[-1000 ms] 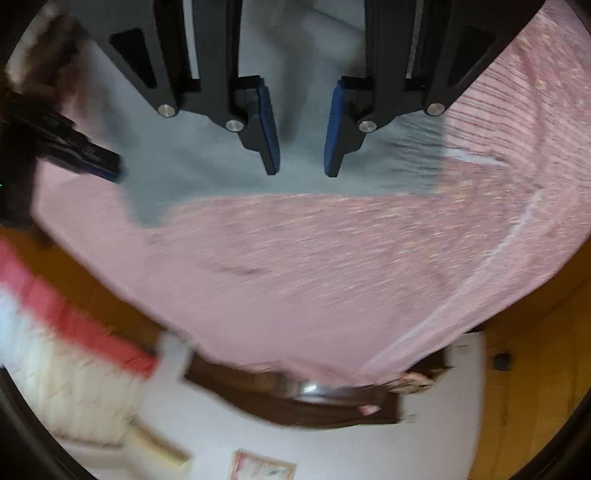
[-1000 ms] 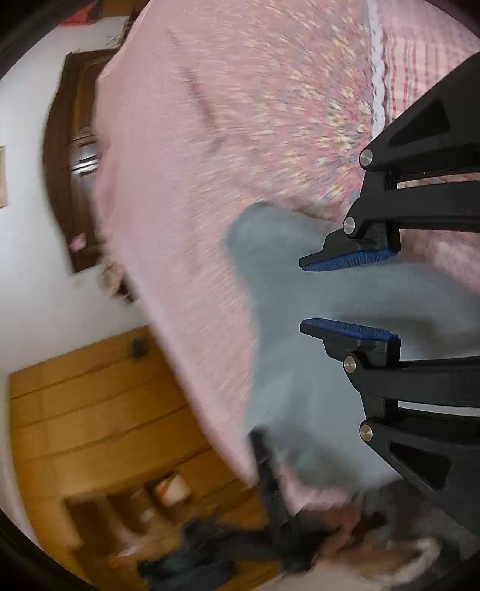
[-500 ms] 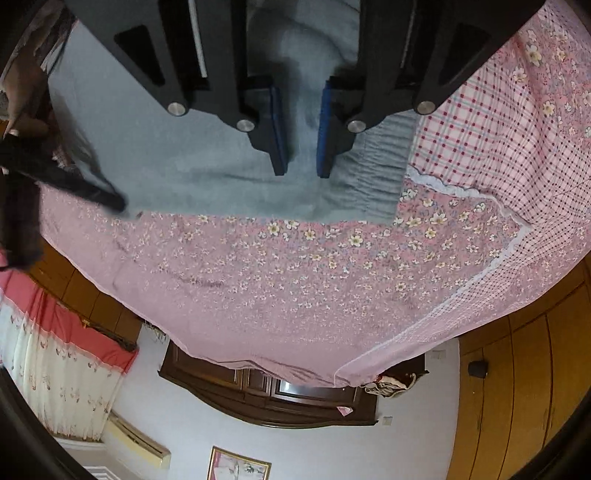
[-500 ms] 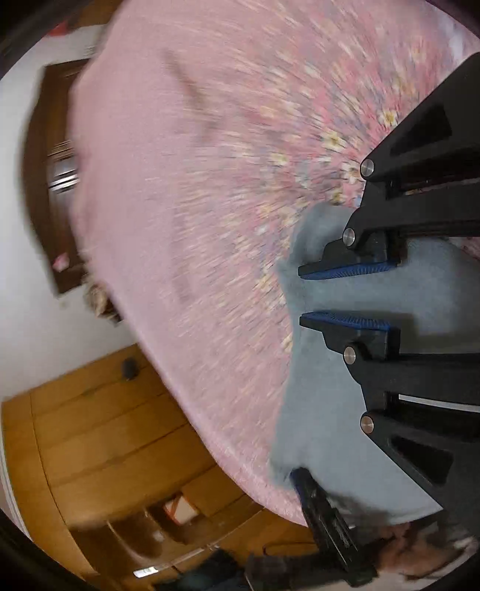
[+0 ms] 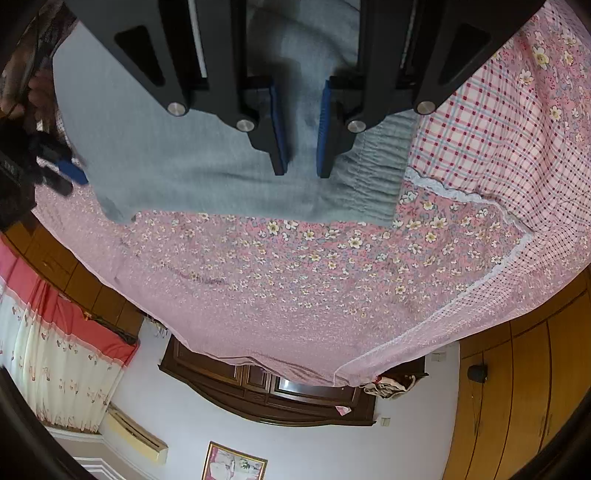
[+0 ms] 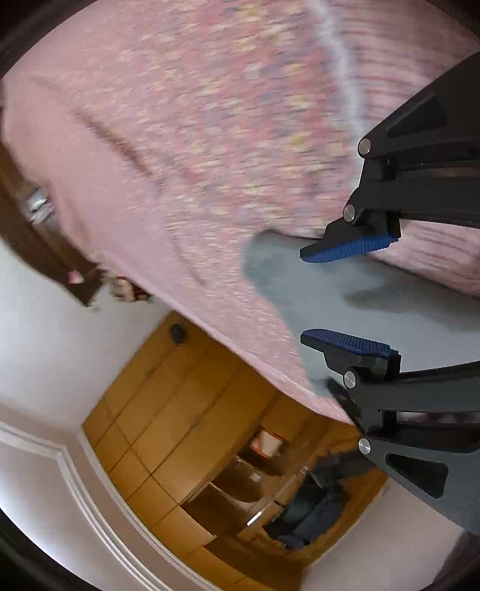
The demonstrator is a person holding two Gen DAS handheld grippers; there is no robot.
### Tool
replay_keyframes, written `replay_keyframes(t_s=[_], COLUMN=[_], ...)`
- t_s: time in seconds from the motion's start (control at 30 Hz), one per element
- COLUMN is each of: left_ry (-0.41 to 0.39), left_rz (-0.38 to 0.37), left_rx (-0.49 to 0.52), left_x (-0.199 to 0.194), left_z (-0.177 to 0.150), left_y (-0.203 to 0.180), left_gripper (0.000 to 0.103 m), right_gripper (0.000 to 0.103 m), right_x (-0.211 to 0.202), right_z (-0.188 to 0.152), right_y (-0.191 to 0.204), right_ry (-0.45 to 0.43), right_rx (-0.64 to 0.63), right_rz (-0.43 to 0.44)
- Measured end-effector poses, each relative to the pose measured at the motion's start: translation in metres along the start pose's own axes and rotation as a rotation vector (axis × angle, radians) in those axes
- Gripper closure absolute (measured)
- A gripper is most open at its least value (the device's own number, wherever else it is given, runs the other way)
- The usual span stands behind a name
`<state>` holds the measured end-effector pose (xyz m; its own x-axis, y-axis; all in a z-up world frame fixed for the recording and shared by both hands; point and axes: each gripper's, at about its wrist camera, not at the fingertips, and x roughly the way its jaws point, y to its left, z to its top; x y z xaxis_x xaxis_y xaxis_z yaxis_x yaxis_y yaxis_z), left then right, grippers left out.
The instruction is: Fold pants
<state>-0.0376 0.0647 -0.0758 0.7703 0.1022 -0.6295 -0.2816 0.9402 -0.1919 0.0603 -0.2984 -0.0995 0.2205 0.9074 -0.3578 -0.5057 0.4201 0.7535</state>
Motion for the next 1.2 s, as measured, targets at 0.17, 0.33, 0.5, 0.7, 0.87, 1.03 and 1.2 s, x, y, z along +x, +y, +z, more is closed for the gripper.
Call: replay_keyframes(t_s=[0.17, 0.33, 0.5, 0.7, 0.87, 1.03, 1.2], left_ry=[0.005, 0.006, 0.01, 0.016, 0.019, 0.021, 0.024], left_rz=[-0.009, -0.013, -0.003, -0.01, -0.027, -0.028, -0.022], left_rx=[-0.003, -0.006, 0.003, 0.001, -0.008, -0.004, 0.0], left_x=[-0.003, -0.005, -0.007, -0.006, -0.007, -0.009, -0.007], left_z=[0.002, 0.001, 0.001, 0.002, 0.003, 0.004, 0.004], left_y=[0.004, 0.006, 0.003, 0.002, 0.005, 0.009, 0.008], left_gripper=[0.087, 0.087, 0.086, 0.086, 0.086, 0.086, 0.083], right_gripper=[0.064, 0.064, 0.062, 0.062, 0.062, 0.062, 0.067], right_x=[-0.013, -0.012, -0.005, 0.035, 0.038, 0.03, 0.054], right_z=[-0.021, -0.034, -0.029, 0.005, 0.008, -0.006, 0.001], right_y=[0.004, 0.008, 0.008, 0.006, -0.004, -0.006, -0.004], right_ry=[0.029, 0.094, 0.128, 0.181, 0.253, 0.308, 0.342], right_rx=[0.0, -0.057, -0.038, -0.012, 0.08, 0.074, 0.114], right_rz=[-0.01, -0.068, -0.057, -0.039, 0.038, 0.106, 0.109])
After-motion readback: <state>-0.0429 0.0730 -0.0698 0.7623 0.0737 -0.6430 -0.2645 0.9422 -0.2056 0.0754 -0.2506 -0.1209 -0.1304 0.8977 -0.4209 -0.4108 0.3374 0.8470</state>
